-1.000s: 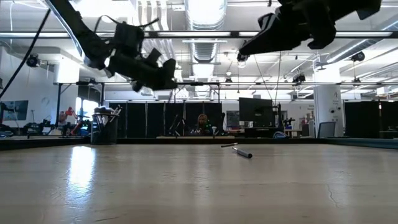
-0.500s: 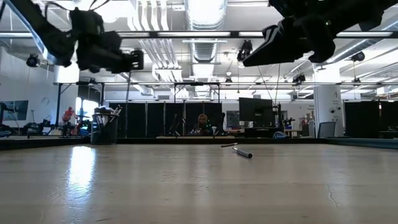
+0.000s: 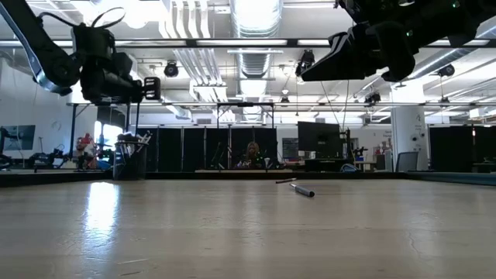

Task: Put items in baskets/containers
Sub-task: Put the black lash brush into the black pen holder

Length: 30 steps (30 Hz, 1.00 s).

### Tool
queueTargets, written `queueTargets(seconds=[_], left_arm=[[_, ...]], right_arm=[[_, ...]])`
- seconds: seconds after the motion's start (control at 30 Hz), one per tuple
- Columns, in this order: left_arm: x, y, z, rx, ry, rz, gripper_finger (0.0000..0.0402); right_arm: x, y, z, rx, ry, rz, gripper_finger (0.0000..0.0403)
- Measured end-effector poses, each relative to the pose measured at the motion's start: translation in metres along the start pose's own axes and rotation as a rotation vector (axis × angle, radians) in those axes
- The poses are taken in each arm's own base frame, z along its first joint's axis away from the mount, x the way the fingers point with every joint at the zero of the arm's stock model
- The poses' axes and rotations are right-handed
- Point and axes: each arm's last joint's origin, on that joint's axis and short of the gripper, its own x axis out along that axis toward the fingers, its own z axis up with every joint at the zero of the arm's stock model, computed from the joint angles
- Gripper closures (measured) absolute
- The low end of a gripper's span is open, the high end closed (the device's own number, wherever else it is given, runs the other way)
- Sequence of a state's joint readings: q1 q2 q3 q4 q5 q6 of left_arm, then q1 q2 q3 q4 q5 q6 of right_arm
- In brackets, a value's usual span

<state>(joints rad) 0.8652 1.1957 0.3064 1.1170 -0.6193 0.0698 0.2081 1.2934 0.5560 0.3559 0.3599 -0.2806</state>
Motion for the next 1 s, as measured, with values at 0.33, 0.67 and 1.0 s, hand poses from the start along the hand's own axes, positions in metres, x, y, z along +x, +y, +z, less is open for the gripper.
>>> queueTargets(seconds=[0.33, 0.67, 1.0], left_arm=[[0.006, 0.004, -0.019, 0.030, 0.050, 0.013, 0.0394], [0.006, 0.004, -0.033, 0.096, 0.109, 0.044, 0.0390], [0.003, 0.005, -0.045, 0.124, 0.212, 0.042, 0.0373]], right_arm=[[0.000, 0.000, 0.000, 0.001, -0.003, 0.002, 0.0394], [0.000, 0.000, 0.000, 0.001, -0.002, 0.002, 0.0394], [0.000, 0.000, 0.000, 0.002, -0.001, 0.002, 0.0394]])
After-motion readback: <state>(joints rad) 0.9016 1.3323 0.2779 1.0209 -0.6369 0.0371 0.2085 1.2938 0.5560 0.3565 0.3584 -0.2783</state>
